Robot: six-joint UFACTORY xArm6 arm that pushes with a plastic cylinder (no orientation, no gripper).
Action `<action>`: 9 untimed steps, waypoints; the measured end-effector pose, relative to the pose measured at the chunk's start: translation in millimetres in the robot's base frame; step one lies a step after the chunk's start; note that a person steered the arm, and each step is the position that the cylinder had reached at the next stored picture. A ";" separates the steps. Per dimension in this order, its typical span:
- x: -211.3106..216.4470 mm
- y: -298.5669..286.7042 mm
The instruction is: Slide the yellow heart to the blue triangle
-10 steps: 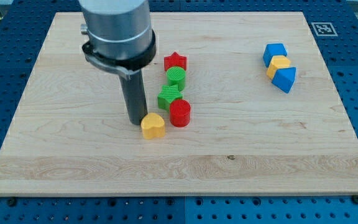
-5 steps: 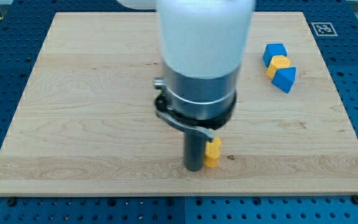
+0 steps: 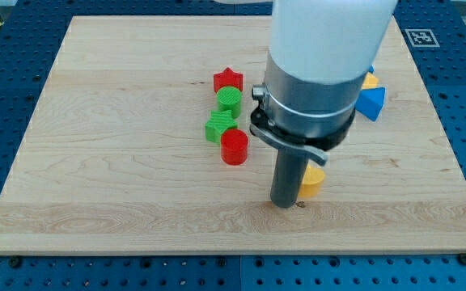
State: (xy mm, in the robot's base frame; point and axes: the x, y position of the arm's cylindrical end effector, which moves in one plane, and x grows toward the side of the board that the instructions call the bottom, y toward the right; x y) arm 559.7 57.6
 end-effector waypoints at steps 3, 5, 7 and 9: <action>-12.0 55.0; -37.3 66.8; -48.8 110.3; -78.4 125.0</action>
